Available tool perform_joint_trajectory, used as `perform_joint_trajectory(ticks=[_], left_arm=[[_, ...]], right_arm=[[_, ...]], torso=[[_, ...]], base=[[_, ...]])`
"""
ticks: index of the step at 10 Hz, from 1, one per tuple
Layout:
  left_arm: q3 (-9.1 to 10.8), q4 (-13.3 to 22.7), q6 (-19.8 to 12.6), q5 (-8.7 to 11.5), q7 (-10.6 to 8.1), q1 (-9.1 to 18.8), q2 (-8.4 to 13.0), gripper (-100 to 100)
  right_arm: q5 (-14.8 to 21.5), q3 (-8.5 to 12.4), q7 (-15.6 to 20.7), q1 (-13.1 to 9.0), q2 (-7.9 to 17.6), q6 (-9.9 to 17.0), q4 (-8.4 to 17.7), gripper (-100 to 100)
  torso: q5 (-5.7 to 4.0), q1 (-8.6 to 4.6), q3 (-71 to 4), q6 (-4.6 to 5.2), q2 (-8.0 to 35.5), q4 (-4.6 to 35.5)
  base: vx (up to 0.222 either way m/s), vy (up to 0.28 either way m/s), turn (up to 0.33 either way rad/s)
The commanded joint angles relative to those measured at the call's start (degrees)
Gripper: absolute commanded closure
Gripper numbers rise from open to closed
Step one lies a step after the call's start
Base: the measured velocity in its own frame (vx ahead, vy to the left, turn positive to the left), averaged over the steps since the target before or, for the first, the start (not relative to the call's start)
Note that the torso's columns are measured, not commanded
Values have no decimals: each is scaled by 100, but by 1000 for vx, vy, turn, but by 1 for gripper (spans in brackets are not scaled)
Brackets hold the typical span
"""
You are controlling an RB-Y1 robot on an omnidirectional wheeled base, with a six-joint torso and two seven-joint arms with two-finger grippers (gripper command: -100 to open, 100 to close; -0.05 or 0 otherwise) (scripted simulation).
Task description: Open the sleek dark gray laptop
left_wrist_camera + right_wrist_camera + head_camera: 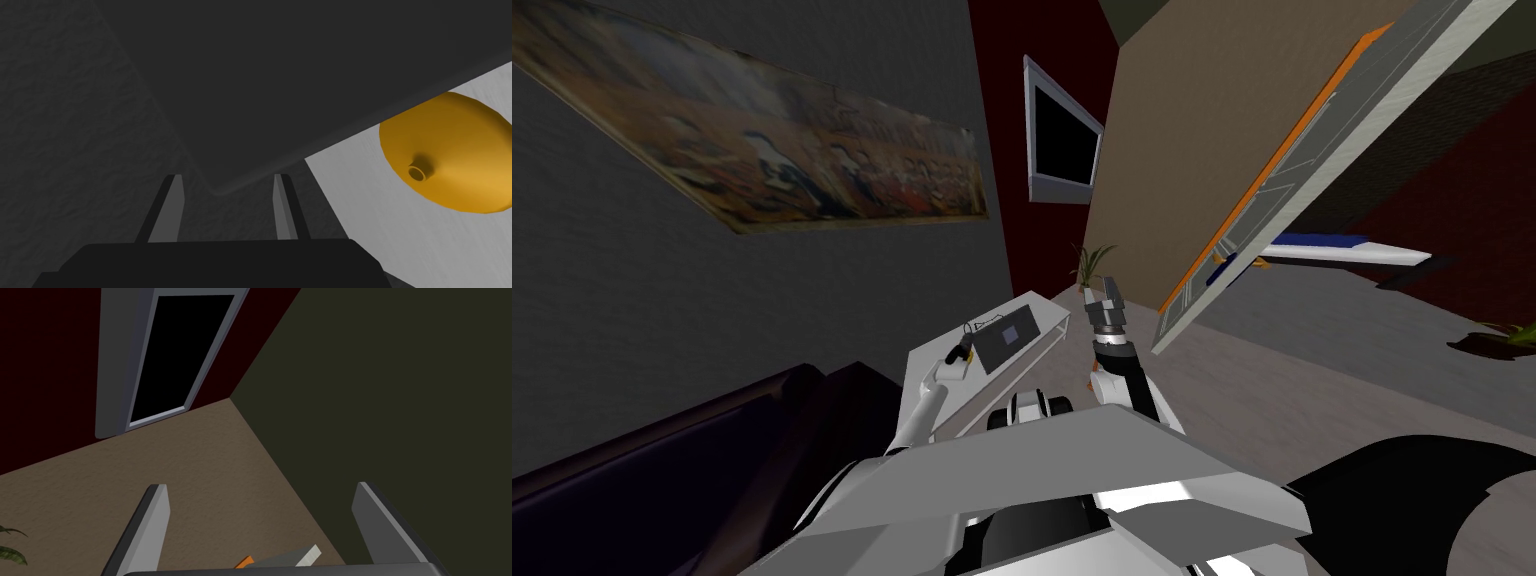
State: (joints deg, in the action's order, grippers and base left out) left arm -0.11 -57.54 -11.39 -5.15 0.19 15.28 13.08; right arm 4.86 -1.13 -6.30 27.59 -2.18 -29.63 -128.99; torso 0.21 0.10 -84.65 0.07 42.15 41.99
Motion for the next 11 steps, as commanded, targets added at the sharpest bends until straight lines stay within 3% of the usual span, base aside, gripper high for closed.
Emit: perform_joint_trajectory(ticks=[1,3,4,5,9,10,11], left_arm=[[-31,354,-154,69,-120,322,-32,100],[-31,594,-154,69,-120,331,-32,100],[-40,884,-286,127,-225,671,-41,100],[-40,974,-286,127,-225,671,-41,100],[-40,1023,-286,127,-225,671,-41,100],[-49,1207,-417,184,-331,994,-50,100],[-49,1440,-417,184,-331,1011,-50,100]], right_arm=[[0,0,0,0,0,0,0,0],[0,0,0,0,0,0,0,0],[0,0,0,0,-1,0,0,0],[0,0,0,0,0,0,0,0],[0,-1,0,0,-1,0,0,0],[0,-1,0,0,-1,0,0,0],[0,0,0,0,0,0,0,0]], torso=[[1,-7,-2,-11,0,-12],[-2,0,-2,-3,-1,1],[-3,-4,-6,-16,-7,-12],[-2,4,-5,-3,-3,-2],[2,-4,-9,-13,-7,-23],[5,2,-11,-9,-11,-23],[5,16,-10,11,-14,-4]], base=[[-23,62,-69],[-18,51,-45],[-25,60,-60],[-22,69,-63],[3,6,1],[-30,49,-57],[-27,71,-78]])
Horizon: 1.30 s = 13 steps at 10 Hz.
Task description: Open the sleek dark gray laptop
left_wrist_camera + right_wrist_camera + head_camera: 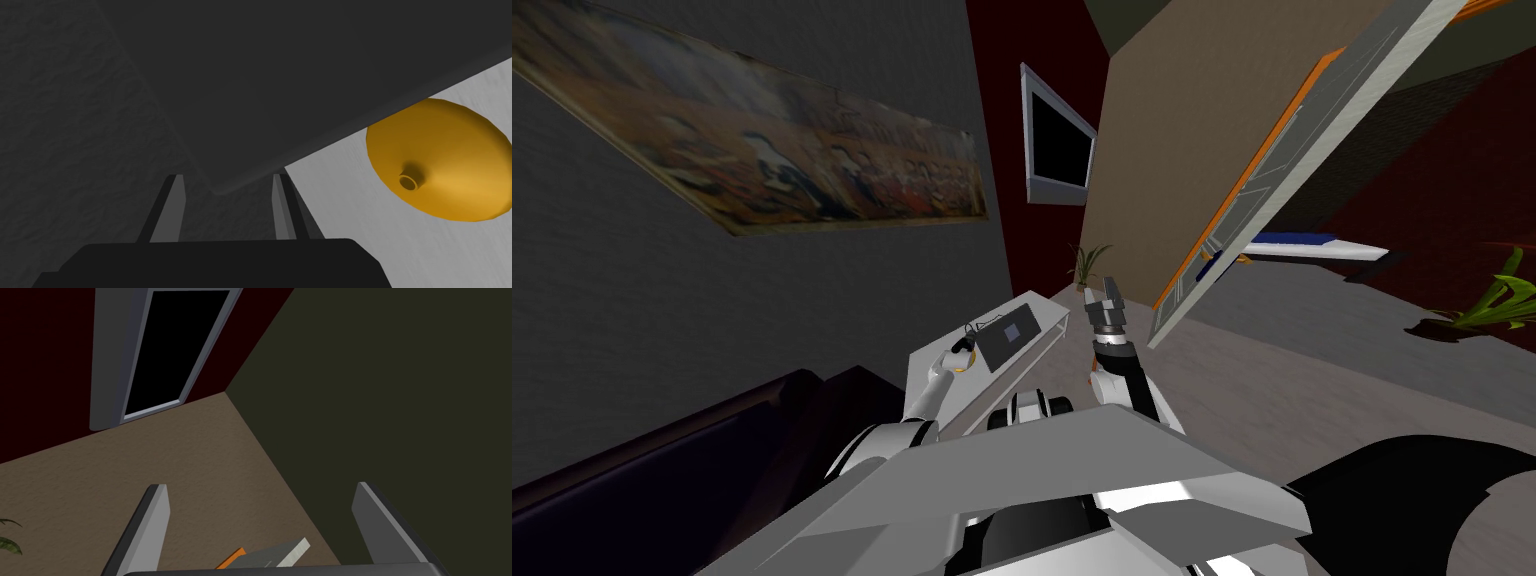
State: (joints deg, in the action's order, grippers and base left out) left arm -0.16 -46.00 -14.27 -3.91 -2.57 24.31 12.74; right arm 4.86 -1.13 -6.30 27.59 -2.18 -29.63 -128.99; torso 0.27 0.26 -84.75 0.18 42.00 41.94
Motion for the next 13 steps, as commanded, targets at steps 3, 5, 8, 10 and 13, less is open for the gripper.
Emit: perform_joint_trajectory(ticks=[3,5,8,10,13], left_arm=[[-53,447,-259,117,-160,420,-24,100],[-53,678,-259,117,-160,448,-24,100],[-70,1315,-521,232,-371,1111,-42,100],[-70,1549,-521,232,-371,1129,-42,100],[109,1567,-623,411,-147,1044,134,100]], right_arm=[[0,0,0,1,-1,0,0,0],[0,0,0,1,0,0,0,0],[0,0,0,0,0,0,0,0],[0,0,0,1,0,0,0,0],[0,0,0,1,-1,0,0,0]], torso=[[-5,-22,-2,-29,2,-21],[-7,-13,7,-11,13,5],[-6,-11,0,-18,2,-7],[-13,-16,6,-17,11,10],[-13,-27,2,-16,8,0]], base=[[-9,37,-35],[-17,54,-35],[-30,65,-80],[-19,62,-40],[24,-5,-31]])
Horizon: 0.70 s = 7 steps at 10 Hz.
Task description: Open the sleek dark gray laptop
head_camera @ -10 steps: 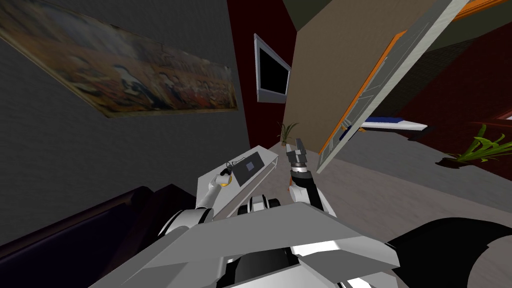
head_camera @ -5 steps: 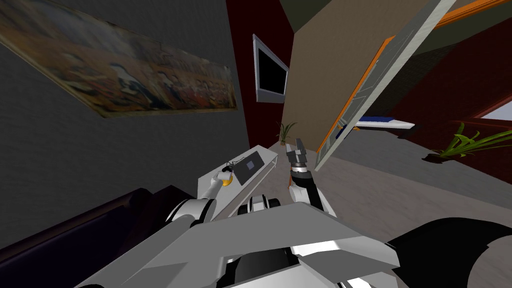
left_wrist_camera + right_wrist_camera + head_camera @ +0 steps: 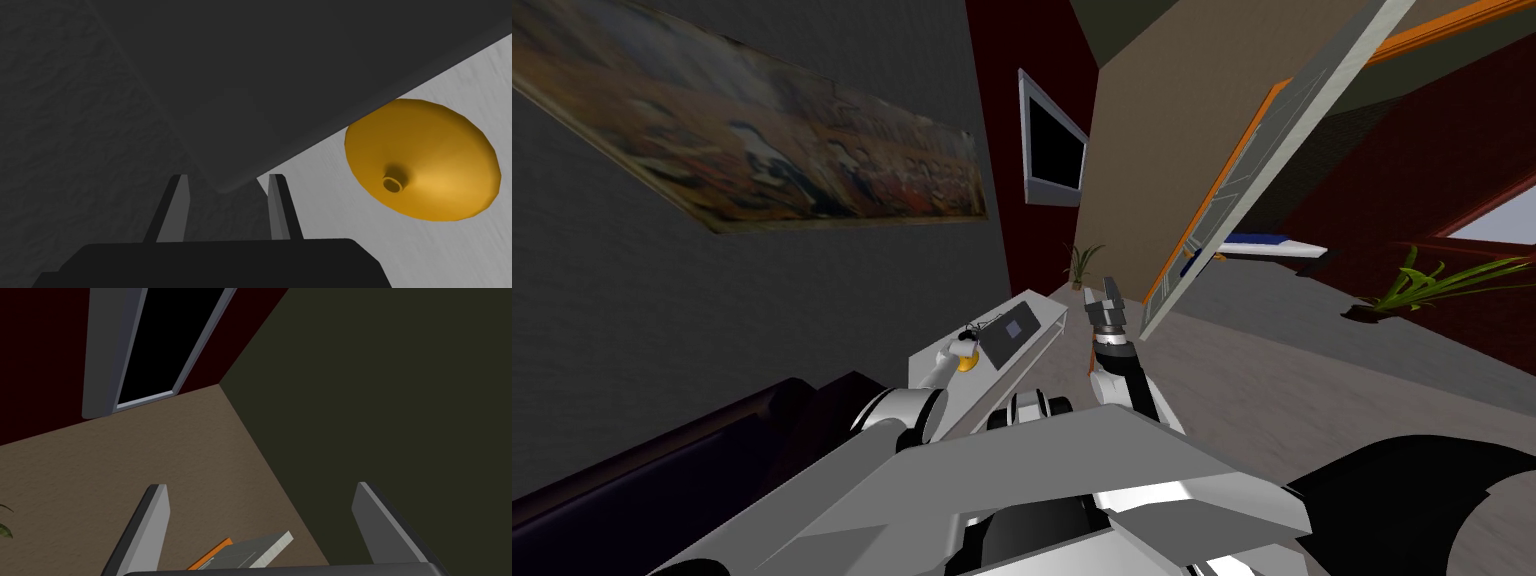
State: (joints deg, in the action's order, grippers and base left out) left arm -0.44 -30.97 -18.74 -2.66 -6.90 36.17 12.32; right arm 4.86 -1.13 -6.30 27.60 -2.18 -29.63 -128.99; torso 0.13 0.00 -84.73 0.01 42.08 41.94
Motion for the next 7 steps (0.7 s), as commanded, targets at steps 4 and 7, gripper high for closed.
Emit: perform_joint_trajectory(ticks=[4,7], left_arm=[[274,129,-351,872,850,-285,351,100],[274,-49,-351,1119,1037,-285,351,100]], right_arm=[[0,0,0,0,0,0,0,0],[0,0,0,0,0,0,0,0]], torso=[[10,31,6,-35,15,-21],[14,13,2,15,3,-2]], base=[[20,-23,5],[1,-1,0]])
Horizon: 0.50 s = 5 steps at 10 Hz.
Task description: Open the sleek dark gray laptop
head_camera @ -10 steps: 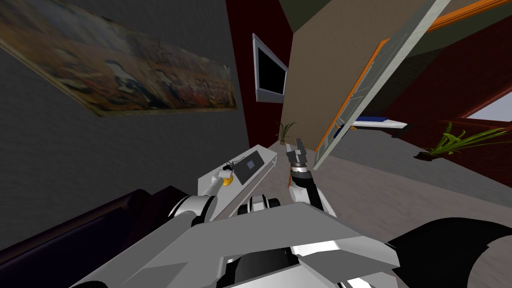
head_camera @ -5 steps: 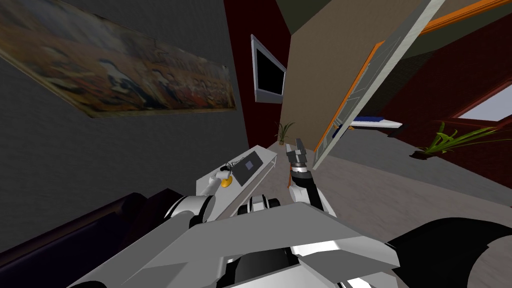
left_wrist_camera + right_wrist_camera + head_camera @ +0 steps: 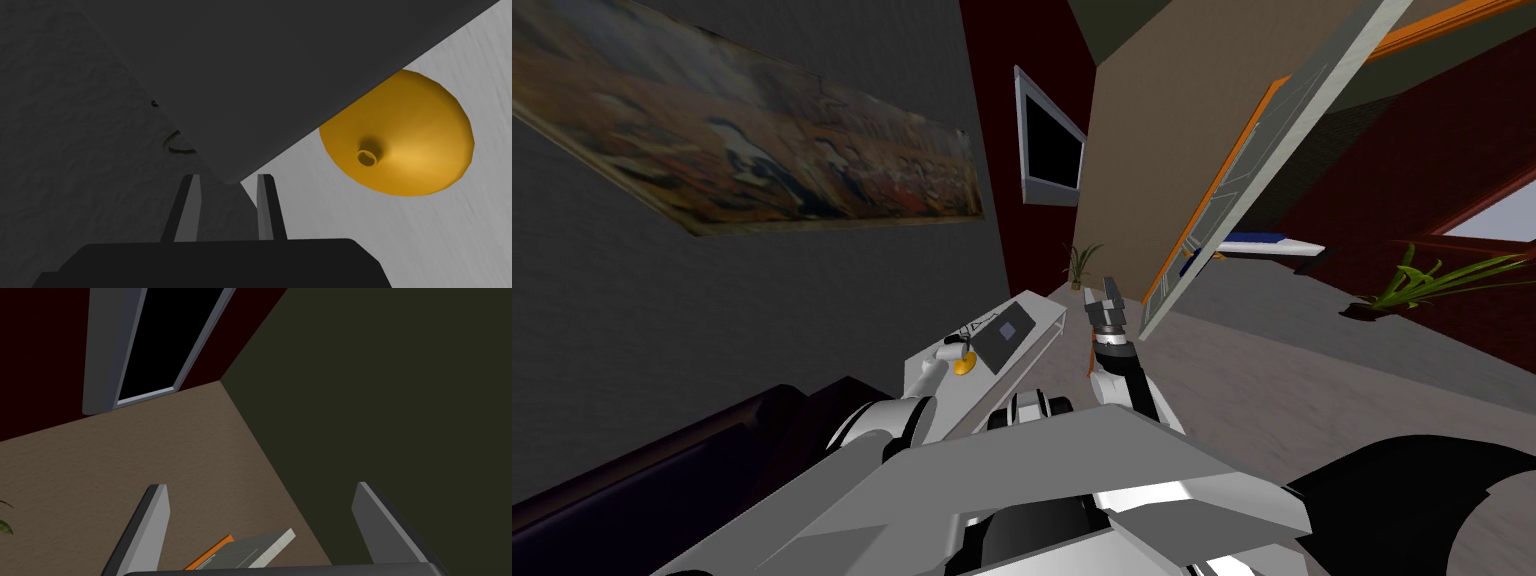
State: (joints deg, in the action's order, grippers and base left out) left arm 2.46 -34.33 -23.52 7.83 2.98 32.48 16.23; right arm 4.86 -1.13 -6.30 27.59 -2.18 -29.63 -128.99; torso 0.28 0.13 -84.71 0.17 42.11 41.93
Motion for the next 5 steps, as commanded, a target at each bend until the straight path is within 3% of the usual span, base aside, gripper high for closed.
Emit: perform_joint_trajectory(ticks=[1,2,4,5], left_arm=[[-16,465,127,69,48,84,-40,100],[121,530,-49,323,319,-58,136,100],[121,530,-49,567,554,-58,136,100],[121,530,-49,595,566,-58,136,100]], right_arm=[[0,0,0,0,0,0,0,0],[0,0,0,0,0,0,0,0],[0,-1,0,0,-1,0,0,0],[0,0,0,0,0,0,0,0]], torso=[[-2,-18,0,12,-4,4],[2,-25,-3,8,-4,-10],[10,2,-10,-29,-5,-34],[17,8,-8,-19,-2,-33]], base=[[0,0,0],[21,-31,-80],[17,-21,40],[5,-7,-11]])
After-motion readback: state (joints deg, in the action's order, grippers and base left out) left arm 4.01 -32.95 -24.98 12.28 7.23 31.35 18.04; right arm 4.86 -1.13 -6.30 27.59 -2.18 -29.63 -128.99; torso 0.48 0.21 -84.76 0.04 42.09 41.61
